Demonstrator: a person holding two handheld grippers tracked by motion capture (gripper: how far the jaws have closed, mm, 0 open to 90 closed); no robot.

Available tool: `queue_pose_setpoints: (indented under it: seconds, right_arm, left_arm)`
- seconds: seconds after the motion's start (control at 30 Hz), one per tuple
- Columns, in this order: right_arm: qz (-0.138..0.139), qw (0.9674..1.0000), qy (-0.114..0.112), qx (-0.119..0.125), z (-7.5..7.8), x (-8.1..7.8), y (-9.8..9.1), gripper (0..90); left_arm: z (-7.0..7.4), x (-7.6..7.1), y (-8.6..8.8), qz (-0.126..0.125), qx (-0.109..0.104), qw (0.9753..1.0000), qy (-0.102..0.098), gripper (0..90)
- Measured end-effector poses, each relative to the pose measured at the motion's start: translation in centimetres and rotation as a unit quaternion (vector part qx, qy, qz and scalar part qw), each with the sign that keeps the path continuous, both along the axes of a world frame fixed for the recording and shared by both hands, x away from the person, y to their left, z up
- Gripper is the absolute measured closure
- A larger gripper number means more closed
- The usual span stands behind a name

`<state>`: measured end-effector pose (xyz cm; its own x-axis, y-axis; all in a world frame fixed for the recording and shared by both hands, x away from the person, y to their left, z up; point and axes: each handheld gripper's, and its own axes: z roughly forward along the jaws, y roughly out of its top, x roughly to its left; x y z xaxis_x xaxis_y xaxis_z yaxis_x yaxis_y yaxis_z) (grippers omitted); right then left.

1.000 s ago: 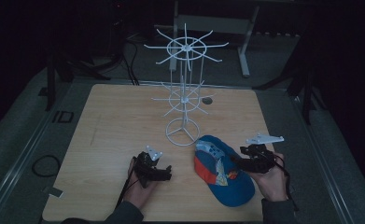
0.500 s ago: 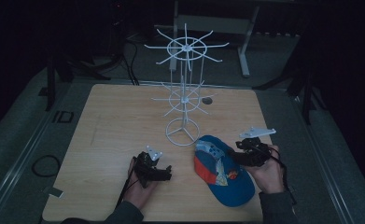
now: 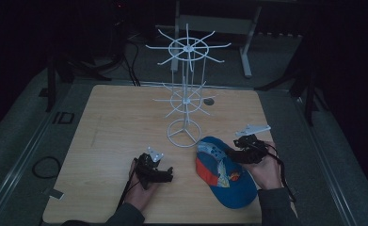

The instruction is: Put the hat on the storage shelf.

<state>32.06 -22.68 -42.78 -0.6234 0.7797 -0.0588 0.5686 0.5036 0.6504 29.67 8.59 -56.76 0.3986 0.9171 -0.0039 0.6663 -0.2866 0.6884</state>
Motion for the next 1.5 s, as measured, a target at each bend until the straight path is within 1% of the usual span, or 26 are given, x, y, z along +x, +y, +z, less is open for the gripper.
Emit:
queue_pose_setpoints:
  seconds: [0.17,0.33,0.4,0.47,0.57,0.77,0.87,0.97,1.13,1.17,1.23,1.27,1.33,1.37,1.5]
  right_arm:
    - [0.009,0.9999,0.002,-0.009,-0.3,0.4,0.4,46.8]
    - [0.018,0.9997,0.003,-0.016,-0.5,0.9,1.0,43.4]
    - [0.022,0.9995,0.006,-0.022,-0.6,1.1,1.2,42.3]
    - [0.022,0.9993,0.012,-0.027,-0.8,1.6,1.5,41.4]
    - [0.021,0.9992,0.016,-0.031,-1.0,1.9,1.6,40.9]
    - [0.018,0.9987,0.029,-0.039,-1.6,3.0,1.8,40.1]
    - [0.016,0.9989,0.024,-0.038,-2.0,3.6,1.9,40.1]
    - [0.020,0.9986,0.024,-0.042,-2.2,3.9,2.0,40.1]
    - [0.022,0.9982,0.031,-0.047,-2.6,4.4,2.5,40.1]
    - [0.024,0.9978,0.037,-0.050,-3.0,4.8,2.7,40.1]
    - [0.023,0.9975,0.041,-0.052,-3.1,4.9,2.8,40.1]
    - [0.023,0.9970,0.048,-0.057,-3.4,5.3,2.9,40.1]
    - [0.022,0.9968,0.050,-0.058,-3.5,5.4,2.9,40.1]
    - [0.021,0.9963,0.058,-0.060,-3.8,5.8,3.0,40.1]
    - [0.020,0.9952,0.073,-0.062,-4.3,6.3,3.0,41.8]
  left_arm:
    - [0.0,0.0,0.0,0.000,0.000,1.0000,0.000,1.9]
    - [0.0,0.0,0.0,0.000,0.000,1.0000,0.000,1.9]
    - [0.0,0.0,0.0,0.000,0.000,1.0000,0.000,1.9]
    - [0.0,0.0,0.0,0.000,-0.001,1.0000,0.000,1.9]
    - [0.0,0.0,0.0,0.000,0.000,1.0000,-0.001,1.9]
    - [0.0,0.0,0.0,0.000,0.000,1.0000,-0.001,1.9]
    - [0.0,0.0,0.0,0.001,-0.001,1.0000,-0.001,1.9]
    - [0.0,0.0,0.0,0.001,-0.001,1.0000,-0.001,1.9]
    - [0.0,0.0,0.0,0.001,-0.001,1.0000,-0.001,1.9]
    - [0.0,0.0,0.0,0.001,-0.001,1.0000,-0.001,1.9]
    - [0.0,0.0,0.0,0.000,0.000,1.0000,-0.001,1.9]
    - [0.0,0.0,0.0,0.000,0.000,1.0000,-0.001,1.9]
    - [0.0,0.0,0.0,0.000,0.000,1.0000,-0.001,1.9]
    - [0.0,0.0,0.0,0.001,-0.001,1.0000,-0.001,1.9]
    - [0.0,0.0,0.0,0.000,0.000,1.0000,-0.001,1.9]
